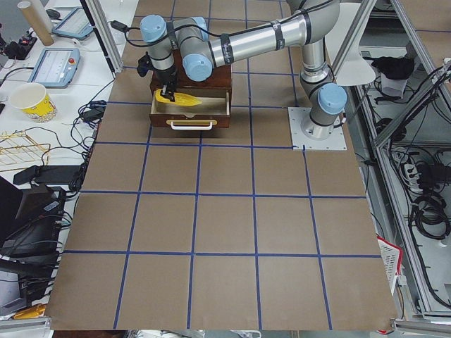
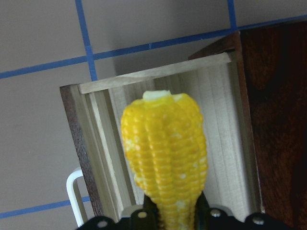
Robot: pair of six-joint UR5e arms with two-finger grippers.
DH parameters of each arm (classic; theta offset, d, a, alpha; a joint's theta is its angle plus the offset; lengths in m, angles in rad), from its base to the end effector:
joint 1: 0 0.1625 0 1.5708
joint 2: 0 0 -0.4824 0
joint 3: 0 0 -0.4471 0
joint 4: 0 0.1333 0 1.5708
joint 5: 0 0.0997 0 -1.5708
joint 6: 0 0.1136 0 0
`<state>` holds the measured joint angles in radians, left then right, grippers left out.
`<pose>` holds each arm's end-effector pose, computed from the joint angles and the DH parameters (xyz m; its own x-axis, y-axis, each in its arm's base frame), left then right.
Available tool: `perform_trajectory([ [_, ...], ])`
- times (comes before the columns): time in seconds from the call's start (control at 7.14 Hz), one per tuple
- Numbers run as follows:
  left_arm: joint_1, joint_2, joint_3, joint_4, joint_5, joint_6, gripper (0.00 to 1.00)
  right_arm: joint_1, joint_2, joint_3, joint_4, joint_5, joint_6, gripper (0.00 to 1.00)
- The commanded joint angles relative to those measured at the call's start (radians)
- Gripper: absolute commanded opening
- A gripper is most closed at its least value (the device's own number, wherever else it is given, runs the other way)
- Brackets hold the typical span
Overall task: Open drawer and put corn inside
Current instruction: 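Lift the corn and carry it over the open drawer with the left gripper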
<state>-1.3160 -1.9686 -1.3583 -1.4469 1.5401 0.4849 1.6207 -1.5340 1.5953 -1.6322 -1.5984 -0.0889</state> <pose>0.0488 -0.7301 0.4054 -0.9726 0.2257 0.0557 0.2281 0.9728 0.0400 0.1581 -0.5565 0.5036 -0.9900 -0.1383 0.0275 -0.1383 0.9904 0.0024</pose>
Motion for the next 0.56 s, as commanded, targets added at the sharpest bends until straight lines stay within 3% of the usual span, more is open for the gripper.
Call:
perform_trajectory([
  [0.0,0.003,-0.027,-0.013,0.010,-0.002,-0.020,0.00,-0.002,0.000,0.000,0.000,0.000,0.000,1.00],
  [0.14,0.003,-0.032,-0.013,0.010,-0.002,-0.022,0.00,-0.002,0.000,0.000,0.000,0.000,0.000,1.00],
  [0.28,0.003,-0.039,-0.013,0.013,-0.002,-0.023,0.12,0.001,0.000,0.000,0.000,0.000,0.000,1.00],
  [0.42,0.003,-0.046,-0.015,0.014,-0.003,-0.044,0.41,0.001,0.000,0.000,0.000,0.000,0.000,1.00],
])
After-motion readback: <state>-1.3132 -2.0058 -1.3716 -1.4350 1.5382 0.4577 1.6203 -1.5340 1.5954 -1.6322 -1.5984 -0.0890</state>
